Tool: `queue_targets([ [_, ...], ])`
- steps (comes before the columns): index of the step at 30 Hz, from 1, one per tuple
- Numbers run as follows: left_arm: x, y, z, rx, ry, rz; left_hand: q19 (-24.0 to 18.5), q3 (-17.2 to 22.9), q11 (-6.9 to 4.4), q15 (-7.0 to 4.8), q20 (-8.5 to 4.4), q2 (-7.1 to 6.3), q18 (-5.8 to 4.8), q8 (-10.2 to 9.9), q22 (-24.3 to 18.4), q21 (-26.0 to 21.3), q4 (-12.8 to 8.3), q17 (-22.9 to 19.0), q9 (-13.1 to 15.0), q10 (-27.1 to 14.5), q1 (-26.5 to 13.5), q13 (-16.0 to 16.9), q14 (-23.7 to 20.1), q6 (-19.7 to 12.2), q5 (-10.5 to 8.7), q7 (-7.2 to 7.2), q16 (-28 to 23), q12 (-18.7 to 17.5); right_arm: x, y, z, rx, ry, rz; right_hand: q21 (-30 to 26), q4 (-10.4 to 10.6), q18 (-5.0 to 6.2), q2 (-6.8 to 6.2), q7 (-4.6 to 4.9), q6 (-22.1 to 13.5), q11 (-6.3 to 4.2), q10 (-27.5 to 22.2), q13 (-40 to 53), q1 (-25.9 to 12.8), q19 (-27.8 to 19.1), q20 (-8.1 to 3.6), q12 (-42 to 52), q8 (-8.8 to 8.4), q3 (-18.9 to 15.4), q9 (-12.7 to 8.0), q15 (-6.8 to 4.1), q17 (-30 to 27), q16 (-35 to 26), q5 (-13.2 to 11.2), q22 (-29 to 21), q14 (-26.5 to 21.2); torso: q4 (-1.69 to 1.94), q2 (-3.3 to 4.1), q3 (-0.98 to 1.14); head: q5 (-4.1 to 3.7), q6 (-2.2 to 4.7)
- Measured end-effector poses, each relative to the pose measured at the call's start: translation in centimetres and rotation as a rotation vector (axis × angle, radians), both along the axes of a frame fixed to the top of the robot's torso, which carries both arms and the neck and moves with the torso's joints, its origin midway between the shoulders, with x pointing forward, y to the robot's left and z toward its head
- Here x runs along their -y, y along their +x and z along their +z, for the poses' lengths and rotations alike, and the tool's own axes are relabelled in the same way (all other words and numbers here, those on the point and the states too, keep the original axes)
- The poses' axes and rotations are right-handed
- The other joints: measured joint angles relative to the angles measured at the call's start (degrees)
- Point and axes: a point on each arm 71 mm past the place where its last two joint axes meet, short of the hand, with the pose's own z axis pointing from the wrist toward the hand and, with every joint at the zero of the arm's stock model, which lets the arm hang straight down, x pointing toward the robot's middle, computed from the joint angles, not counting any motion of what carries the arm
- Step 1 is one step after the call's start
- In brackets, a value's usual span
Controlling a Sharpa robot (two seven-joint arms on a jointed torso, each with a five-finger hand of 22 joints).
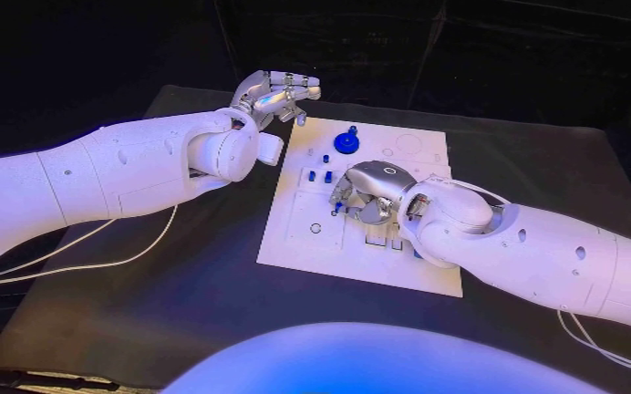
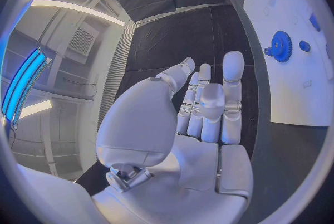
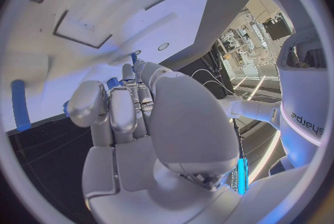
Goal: Assemble the parts on the task board
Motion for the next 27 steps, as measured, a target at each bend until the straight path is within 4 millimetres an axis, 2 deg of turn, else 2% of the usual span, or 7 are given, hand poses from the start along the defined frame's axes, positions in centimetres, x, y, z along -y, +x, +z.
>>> queue_targets([
  [17, -0.03, 0.05, -0.04, -0.003, -0.001, -0.002, 0.0, 0.0, 0.0, 0.0, 0.0, 0.0, 0.0, 0.0, 0.0, 0.0, 0.0, 0.0, 0.0, 0.0, 0.0, 0.0, 0.0, 0.0, 0.0, 0.0, 0.0, 0.0, -0.54, -0.16, -0.13, -0.004, -0.003, 0.01, 0.0, -0.2, 0.0, -0.21, 0.0, 0.0, 0.0, 0.0, 0.0, -0.2, 0.0, 0.0, 0.0, -0.06, 0.2, 0.0, 0.0, 0.1, 0.0, 0.0, -0.1, 0.0, 0.01, -0.01, -0.01, 0.25, 0.0],
  [22, 0.03, 0.05, -0.05, -0.004, -0.001, -0.004, 0.0, 0.0, -0.02, 0.0, 0.0, 0.0, 0.0, 0.0, 0.0, 0.0, 0.0, 0.0, 0.0, 0.0, 0.0, 0.0, 0.0, 0.0, 0.0, 0.0, 0.0, 0.0, -0.61, -0.09, -0.29, -0.009, -0.02, 0.01, 0.0, -0.2, 0.0, 0.08, 0.0, 0.0, 0.0, 0.0, 0.0, -0.5, 0.0, 0.0, 0.0, -0.07, 0.2, 0.0, 0.0, 0.1, 0.0, 0.0, -0.1, 0.0, 0.02, -0.01, -0.03, 0.27, 0.0],
  [27, 0.01, 0.06, -0.07, -0.004, -0.001, -0.004, 0.0, 0.0, -0.22, 0.0, 0.0, 0.0, 0.0, 0.2, -0.1, 0.0, 0.0, -0.1, 0.0, -0.2, 0.0, 0.0, 0.0, 0.0, 0.0, 0.0, 0.0, 0.0, -0.75, -0.04, -0.34, -0.014, -0.035, 0.011, 0.0, -0.4, 0.0, -0.3, -0.04, 0.0, 0.0, 0.0, 0.1, -0.9, 0.0, 0.0, -0.3, -0.07, 0.0, 0.0, 0.0, 0.0, 0.0, 0.0, -0.2, 0.0, 0.04, -0.01, -0.03, 0.32, 0.0],
])
